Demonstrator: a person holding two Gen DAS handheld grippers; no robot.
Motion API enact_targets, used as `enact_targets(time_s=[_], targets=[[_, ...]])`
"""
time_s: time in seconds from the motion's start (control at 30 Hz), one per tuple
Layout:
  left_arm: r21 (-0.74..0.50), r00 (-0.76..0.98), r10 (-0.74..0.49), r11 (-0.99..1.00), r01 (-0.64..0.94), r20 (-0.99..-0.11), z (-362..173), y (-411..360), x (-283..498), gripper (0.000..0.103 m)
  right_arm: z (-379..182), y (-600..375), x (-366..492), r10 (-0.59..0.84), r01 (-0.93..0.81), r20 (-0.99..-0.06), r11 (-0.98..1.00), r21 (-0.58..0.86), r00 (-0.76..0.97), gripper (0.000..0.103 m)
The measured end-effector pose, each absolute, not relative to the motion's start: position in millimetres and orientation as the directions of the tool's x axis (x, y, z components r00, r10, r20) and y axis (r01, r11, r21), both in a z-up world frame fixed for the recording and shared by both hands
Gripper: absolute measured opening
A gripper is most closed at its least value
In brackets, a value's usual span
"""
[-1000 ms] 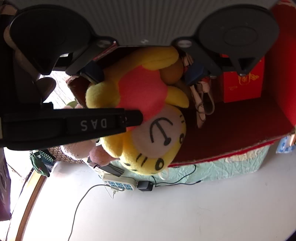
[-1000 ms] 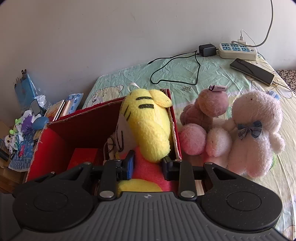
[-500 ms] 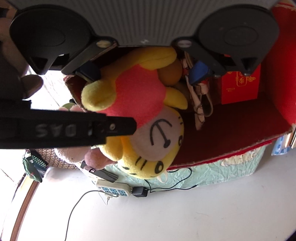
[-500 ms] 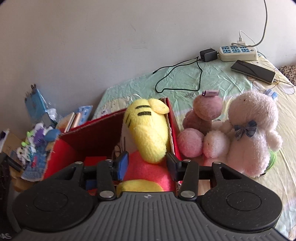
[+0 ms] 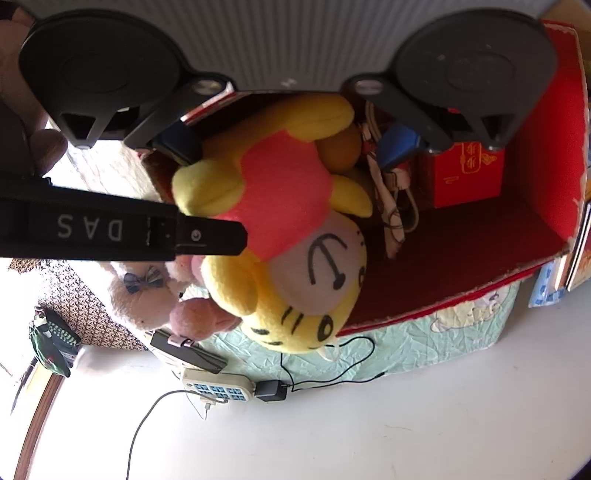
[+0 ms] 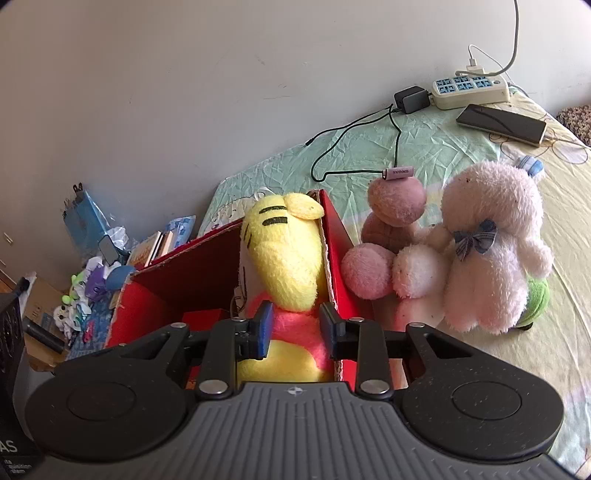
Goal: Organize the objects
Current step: 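Lower the tiger plush into the red box and open the right gripper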
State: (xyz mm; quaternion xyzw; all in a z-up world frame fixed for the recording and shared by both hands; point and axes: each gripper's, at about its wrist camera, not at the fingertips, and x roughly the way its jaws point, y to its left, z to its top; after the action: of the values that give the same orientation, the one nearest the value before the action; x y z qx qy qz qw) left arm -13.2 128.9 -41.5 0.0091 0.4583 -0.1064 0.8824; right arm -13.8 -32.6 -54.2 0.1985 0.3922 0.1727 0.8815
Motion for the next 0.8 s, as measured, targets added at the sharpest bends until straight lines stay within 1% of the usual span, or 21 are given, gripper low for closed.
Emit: enact_targets(time_s=[0.13,0.43,0.8], targets=[[-0.084,0.560,-0.175,0.979,0.184,-0.810,-36,128,-16,0.101,-52,-35,-21,0.463,-0.157,-0.613,0.860,0.486,0.641,0.032],[-0.015,0.580,-0.107,0.987,0.161,-0.808,-31,119,-23,0.101,-49,-44,-31,0.460,-0.150,-0.592,0.855,0.496,0.662,0.032],[0.023,0.598,-0.045,0.994,0.106,-0.800,-26,123,-30,0.101,-49,-46,-40,0.467,-0.153,-0.575,0.847,0.509,0.672,0.032]])
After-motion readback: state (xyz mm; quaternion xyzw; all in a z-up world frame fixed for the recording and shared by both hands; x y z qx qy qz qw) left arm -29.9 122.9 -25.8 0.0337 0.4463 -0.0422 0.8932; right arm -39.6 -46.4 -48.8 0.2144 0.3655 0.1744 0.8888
